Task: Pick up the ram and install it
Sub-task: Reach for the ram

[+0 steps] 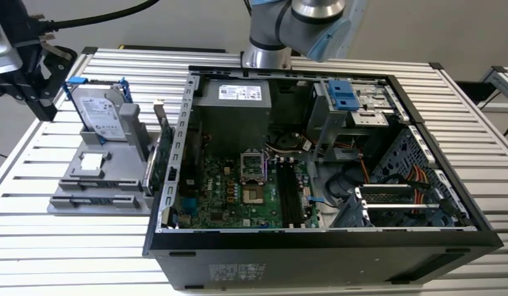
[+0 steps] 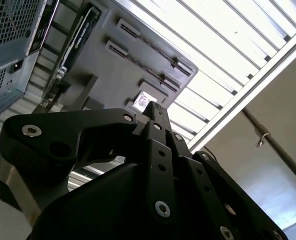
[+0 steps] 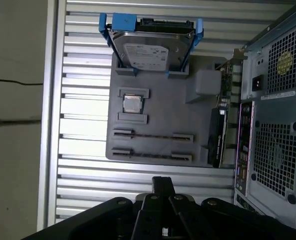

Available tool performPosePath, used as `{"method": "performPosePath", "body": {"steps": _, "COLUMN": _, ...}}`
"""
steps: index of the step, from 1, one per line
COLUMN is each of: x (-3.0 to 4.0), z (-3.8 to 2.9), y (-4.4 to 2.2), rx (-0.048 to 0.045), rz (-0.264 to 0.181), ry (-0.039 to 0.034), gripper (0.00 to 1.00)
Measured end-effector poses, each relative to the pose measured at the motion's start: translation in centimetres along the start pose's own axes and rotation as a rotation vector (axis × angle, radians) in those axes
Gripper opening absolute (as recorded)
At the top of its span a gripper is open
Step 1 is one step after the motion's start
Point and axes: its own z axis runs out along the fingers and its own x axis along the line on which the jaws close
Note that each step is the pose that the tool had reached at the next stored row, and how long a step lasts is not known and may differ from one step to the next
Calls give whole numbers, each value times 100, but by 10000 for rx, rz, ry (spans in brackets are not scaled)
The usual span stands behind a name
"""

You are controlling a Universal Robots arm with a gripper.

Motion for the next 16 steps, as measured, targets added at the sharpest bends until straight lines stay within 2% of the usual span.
{"method": "performPosePath", "body": {"steps": 8, "x": 0, "z": 0, "y": 0, "rx": 5, "rz": -292, "ry": 13, "gripper": 0}}
{"method": "performPosePath", "body": {"steps": 16, "x": 0, "z": 0, "y": 0, "rx": 17, "rz": -929, "ry": 43, "gripper": 0}}
